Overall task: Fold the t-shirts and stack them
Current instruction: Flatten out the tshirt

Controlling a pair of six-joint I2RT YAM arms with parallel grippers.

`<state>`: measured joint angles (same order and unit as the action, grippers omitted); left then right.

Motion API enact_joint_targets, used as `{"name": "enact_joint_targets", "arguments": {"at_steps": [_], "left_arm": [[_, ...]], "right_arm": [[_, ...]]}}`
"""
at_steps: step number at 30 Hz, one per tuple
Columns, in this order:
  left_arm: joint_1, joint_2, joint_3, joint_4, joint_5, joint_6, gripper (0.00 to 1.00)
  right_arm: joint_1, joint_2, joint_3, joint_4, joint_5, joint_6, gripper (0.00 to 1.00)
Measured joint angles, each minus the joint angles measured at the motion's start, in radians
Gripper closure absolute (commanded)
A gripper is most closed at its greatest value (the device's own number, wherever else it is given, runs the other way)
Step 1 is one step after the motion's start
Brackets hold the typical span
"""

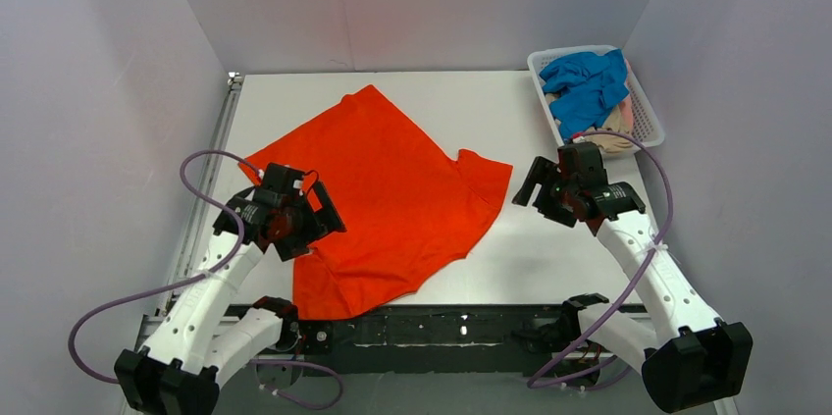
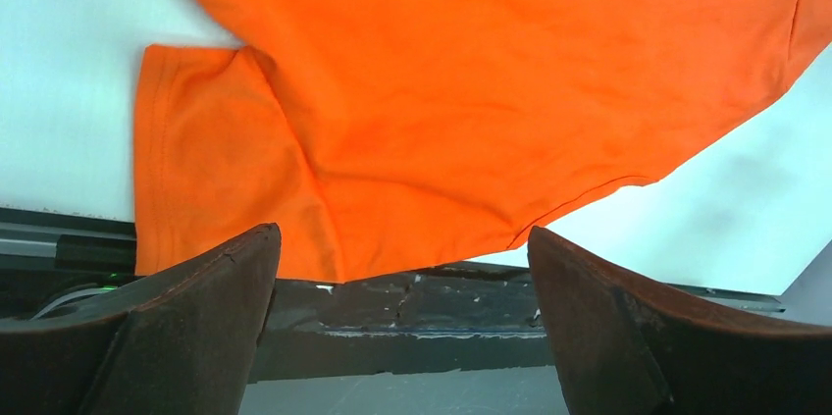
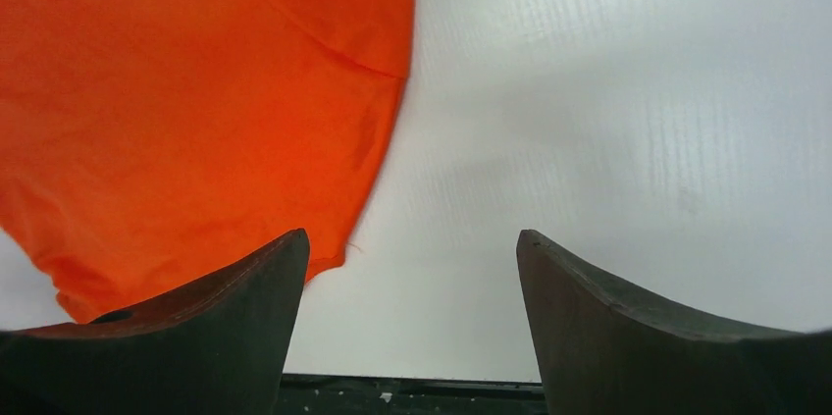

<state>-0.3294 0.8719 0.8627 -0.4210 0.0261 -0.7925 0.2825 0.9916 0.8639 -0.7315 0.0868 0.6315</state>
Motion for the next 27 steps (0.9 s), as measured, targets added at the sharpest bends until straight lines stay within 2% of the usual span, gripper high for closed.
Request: {"name": "enact_joint_targets", "arguments": {"at_steps": [4, 8, 13, 15, 21, 25, 27], "left_arm": [[0.000, 0.124, 0.040, 0.049, 0.016, 0.019, 0.02], [0.000, 0.299, 0.055, 0.119, 0.027, 0.040, 0.02], [0.005, 0.525, 0.115, 0.192, 0.043, 0.072, 0.02], [0.008, 0.585, 0.121, 0.208, 0.057, 0.075, 0.02], [0.013, 0.614, 0.046, 0.262, 0.140, 0.045, 0.02], [0.009, 0.618, -0.068, 0.315, 0.212, -0.002, 0.02], [0.001, 0.636, -0.074, 0.319, 0.240, -0.020, 0.02]], "right_arm": [[0.023, 0.025, 0.000, 0.038, -0.114, 0.002, 0.13], [0.152, 0.102, 0.000, 0.120, -0.207, 0.021, 0.12], [0.367, 0.324, 0.045, 0.214, -0.276, 0.051, 0.15], [0.415, 0.426, 0.074, 0.251, -0.303, 0.071, 0.16], [0.438, 0.635, 0.098, 0.331, -0.323, 0.107, 0.16], [0.428, 0.688, 0.122, 0.322, -0.309, 0.116, 0.16], [0.417, 0.698, 0.130, 0.322, -0.304, 0.119, 0.16]]}}
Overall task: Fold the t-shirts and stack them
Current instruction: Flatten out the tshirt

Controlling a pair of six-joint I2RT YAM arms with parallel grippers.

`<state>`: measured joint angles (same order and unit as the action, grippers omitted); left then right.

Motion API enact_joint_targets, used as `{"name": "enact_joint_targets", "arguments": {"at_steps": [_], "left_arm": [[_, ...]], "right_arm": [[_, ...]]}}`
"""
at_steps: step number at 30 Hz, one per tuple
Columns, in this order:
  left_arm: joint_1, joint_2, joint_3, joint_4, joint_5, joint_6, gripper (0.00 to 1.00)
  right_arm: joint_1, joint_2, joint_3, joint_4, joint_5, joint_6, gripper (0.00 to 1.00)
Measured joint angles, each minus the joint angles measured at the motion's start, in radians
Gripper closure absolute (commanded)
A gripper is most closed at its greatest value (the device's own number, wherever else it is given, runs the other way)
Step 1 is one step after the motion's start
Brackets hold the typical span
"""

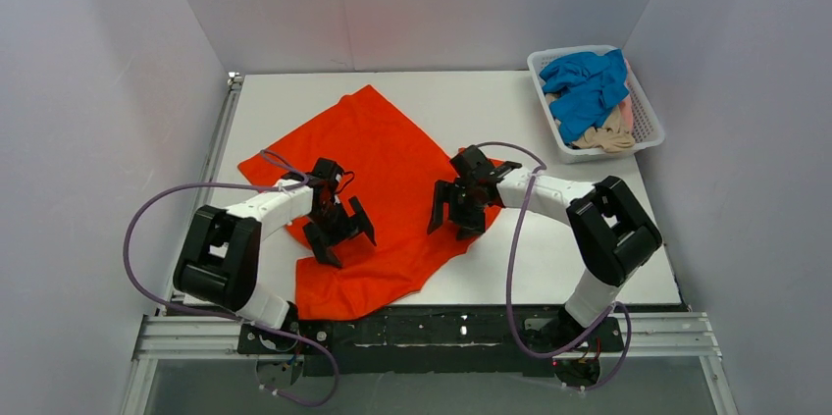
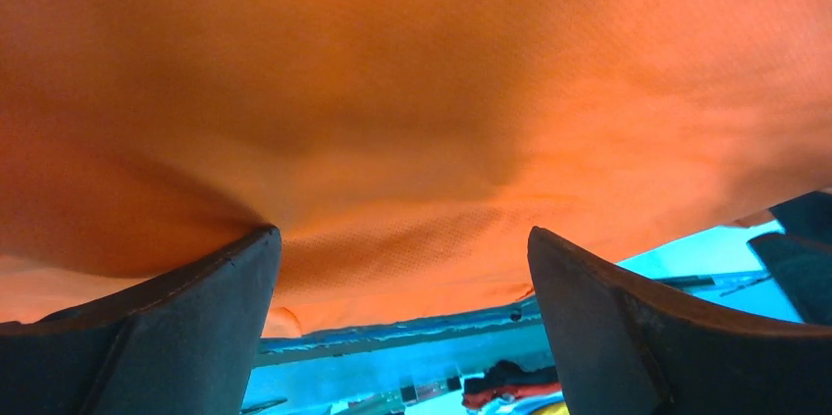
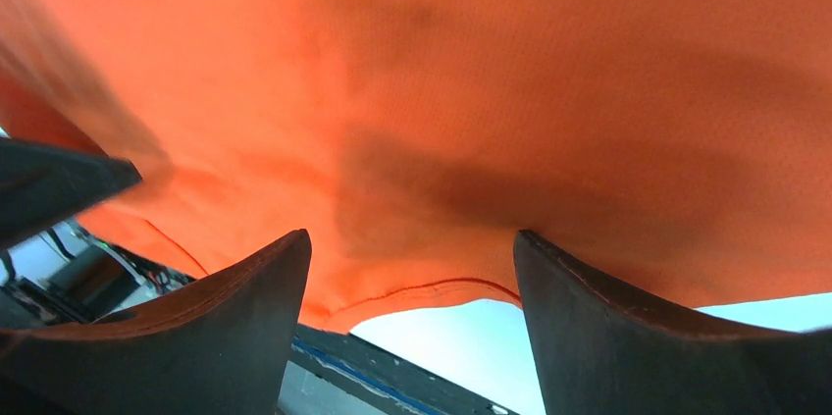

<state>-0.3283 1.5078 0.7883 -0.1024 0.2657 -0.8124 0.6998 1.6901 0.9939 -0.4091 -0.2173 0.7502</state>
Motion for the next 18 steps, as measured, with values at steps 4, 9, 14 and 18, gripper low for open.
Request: {"name": "enact_joint_targets", "arguments": {"at_steps": [4, 9, 14, 18], "left_arm": [[-0.035, 0.033, 0.016, 0.015, 0.038, -0.040, 0.02], [-0.173, 0.177, 0.142, 0.051, 0.099, -0.151, 0.02], [-0.323, 0.355, 0.354, 0.150, 0.125, -0.269, 0.02], [-0.404, 0.500, 0.546, 0.254, 0.130, -0.365, 0.02]], "right_arm": [[-0.072, 0.025, 0.020, 0.003, -0.030, 0.005, 0.16], [-0.243, 0.124, 0.144, -0.017, -0.055, -0.039, 0.16], [-0.387, 0.400, 0.539, -0.095, -0.067, -0.132, 0.17], [-0.448, 0.607, 0.869, -0.183, -0.118, -0.188, 0.18]]}}
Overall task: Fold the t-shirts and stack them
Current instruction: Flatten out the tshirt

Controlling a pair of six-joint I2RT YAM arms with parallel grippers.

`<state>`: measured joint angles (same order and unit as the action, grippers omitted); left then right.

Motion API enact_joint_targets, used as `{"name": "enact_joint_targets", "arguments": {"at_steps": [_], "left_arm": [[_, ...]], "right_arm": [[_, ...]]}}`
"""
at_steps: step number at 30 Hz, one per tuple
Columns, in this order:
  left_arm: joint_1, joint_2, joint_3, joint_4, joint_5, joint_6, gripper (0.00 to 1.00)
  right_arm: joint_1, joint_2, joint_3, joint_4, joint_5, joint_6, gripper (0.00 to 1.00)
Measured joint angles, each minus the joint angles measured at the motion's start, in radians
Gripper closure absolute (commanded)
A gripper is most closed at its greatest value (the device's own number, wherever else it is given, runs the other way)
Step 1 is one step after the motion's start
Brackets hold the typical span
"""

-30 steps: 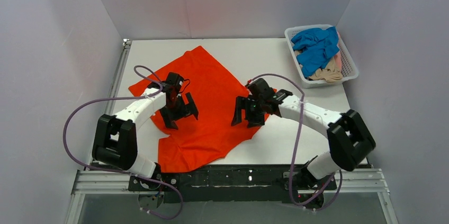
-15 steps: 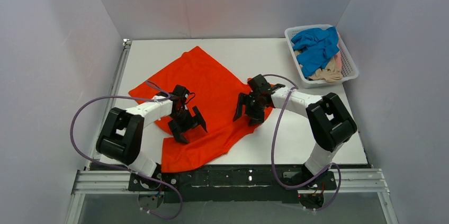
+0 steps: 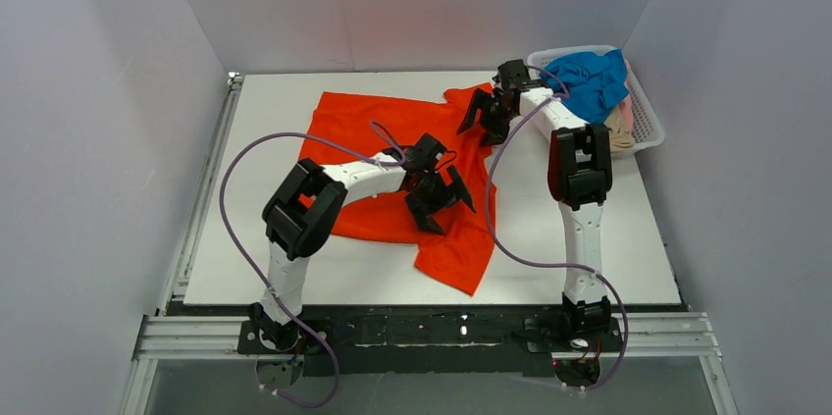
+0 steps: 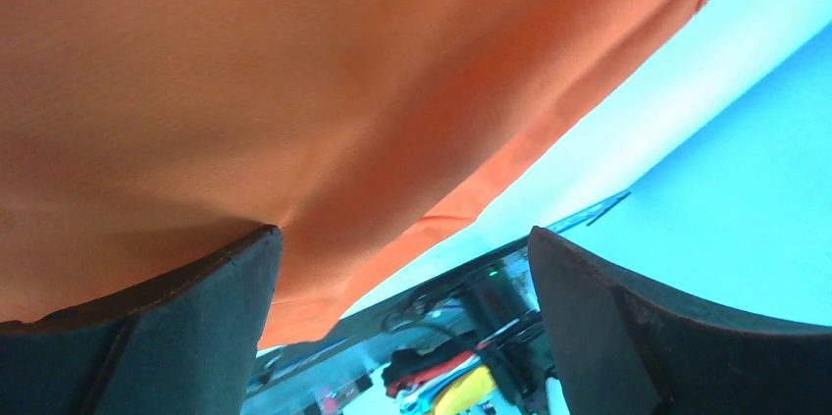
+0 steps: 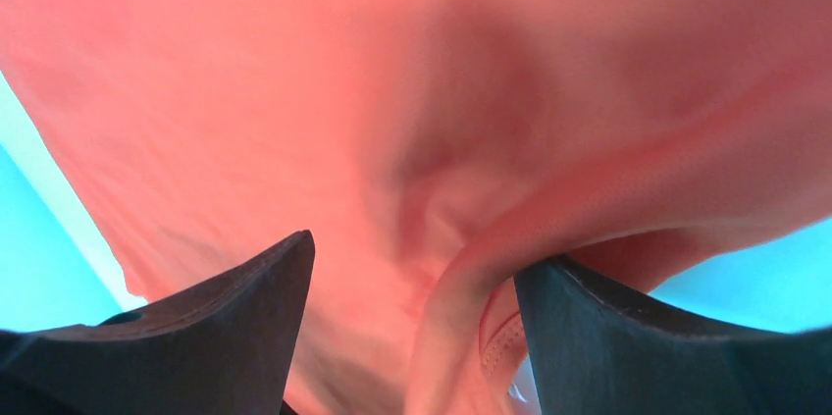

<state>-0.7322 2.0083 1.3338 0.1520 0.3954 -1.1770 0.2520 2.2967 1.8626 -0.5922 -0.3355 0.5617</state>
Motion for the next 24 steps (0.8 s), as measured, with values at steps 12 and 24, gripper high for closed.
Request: {"name": "enact_joint_targets", "arguments": {"at_steps": [12, 24], "left_arm": [[-0.048, -0.161, 0.028, -0.179, -0.223, 0.202, 0.02], [0.444, -1.002, -0.479, -0.488, -0.506, 0.304, 0.02]], "right_arm": [[-0.013, -0.043, 0.158, -0.187, 0.139, -0.132, 0.10], [0.108, -0.804, -0.676, -0.092, 0.227, -0.053, 0.09]]}}
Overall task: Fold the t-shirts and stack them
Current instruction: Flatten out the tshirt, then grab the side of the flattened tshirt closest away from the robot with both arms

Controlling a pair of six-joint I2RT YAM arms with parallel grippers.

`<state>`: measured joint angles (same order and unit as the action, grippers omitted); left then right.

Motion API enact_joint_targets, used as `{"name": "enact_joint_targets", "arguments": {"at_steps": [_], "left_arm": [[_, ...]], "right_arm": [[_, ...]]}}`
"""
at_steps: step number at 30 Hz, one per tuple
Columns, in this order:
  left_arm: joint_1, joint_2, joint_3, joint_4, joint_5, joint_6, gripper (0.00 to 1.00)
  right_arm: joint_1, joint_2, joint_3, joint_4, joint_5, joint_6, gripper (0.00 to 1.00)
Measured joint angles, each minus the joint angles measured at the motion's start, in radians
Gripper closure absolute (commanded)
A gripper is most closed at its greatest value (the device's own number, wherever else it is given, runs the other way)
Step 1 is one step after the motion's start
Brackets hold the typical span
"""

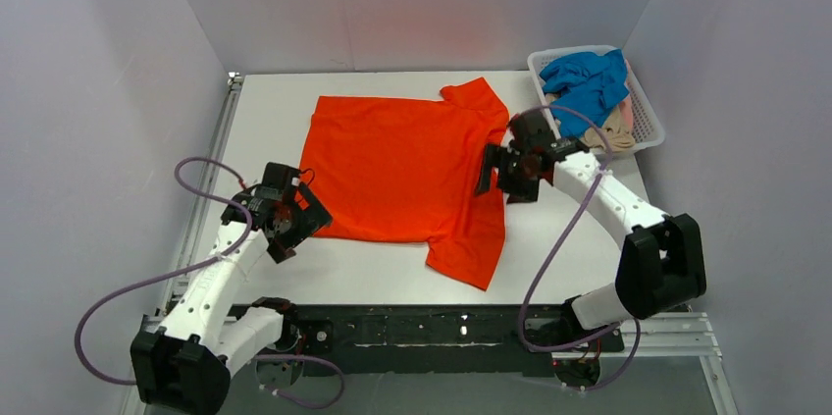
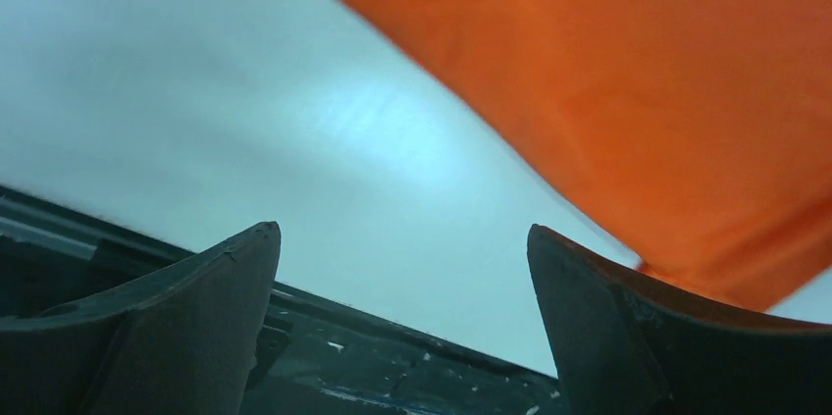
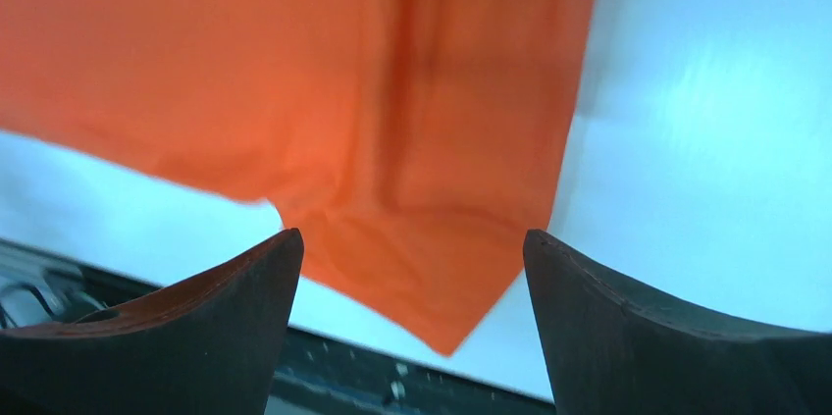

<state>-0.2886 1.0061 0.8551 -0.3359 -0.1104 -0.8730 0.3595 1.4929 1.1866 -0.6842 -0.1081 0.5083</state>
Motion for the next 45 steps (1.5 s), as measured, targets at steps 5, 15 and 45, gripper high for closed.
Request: {"name": "enact_joint_targets", "arguments": {"at_steps": [5, 15, 45], "left_arm": [[0.237, -0.002, -0.112, -0.002, 0.023, 0.008, 0.02], [0.478, 0.312, -0.112, 0.193, 0.096, 0.001, 0.22], [0.518, 0.487, -0.074, 0.322, 0.130, 0.032, 0.67]], "right_arm": [[0.122, -0.158, -0.282, 0.018, -0.006, 0.066, 0.10], [0.245, -0.367, -0.438, 0.058, 0.007, 0.156, 0.12], [0.295, -0.387, -0.463, -0.032, 0.059, 0.218, 0.13]]}}
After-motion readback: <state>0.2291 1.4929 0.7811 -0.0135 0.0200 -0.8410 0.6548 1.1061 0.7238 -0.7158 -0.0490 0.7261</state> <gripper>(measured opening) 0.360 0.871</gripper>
